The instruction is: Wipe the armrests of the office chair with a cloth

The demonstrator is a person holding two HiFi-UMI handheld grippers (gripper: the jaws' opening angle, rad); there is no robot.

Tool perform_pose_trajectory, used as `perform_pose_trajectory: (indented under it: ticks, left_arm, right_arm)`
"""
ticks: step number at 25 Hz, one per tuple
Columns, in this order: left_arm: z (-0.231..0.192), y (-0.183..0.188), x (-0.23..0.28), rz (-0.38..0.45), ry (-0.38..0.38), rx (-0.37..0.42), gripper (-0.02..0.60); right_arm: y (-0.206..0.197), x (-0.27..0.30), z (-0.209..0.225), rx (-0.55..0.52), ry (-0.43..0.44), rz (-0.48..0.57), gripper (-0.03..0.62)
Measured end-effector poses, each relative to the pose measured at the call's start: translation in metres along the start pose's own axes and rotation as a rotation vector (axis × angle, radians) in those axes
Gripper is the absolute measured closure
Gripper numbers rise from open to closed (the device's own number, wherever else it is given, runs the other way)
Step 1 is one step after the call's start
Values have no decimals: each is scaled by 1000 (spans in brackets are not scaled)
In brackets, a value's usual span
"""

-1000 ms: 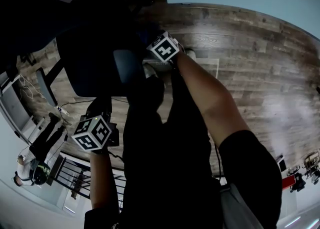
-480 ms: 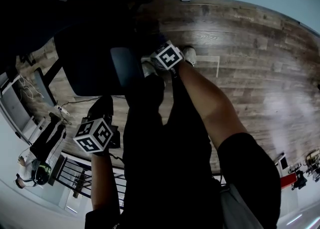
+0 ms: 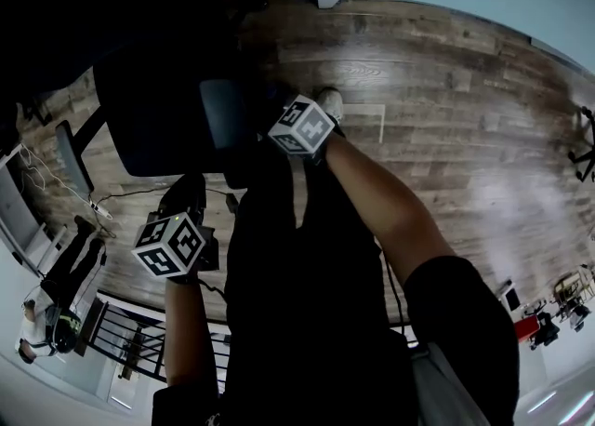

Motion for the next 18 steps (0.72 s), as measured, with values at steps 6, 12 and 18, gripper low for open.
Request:
perform_pose_trajectory:
  ticks: [6,12,18]
  left_arm:
    - [2,4,-13,49,-19,-54,577]
    - [-7,5,-30,96,-47,-92,577]
    - [-34,7,-36,154,-95,-121,577]
  right_arm:
    - [11,-28,-24,-25,-46,28,540]
    - [23,-72,-36,-14,-196,90,540]
    - [53,-108,-83,-61,-293,185,540]
Point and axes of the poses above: the fingertips, and each gripper's own axes: x forward along the fingers, z to its right, y out of its top, the point moved 2 cm from there along -x, backward along the fingers, and after that the axes turned 6 degrees about y, right-handed, at the moved point
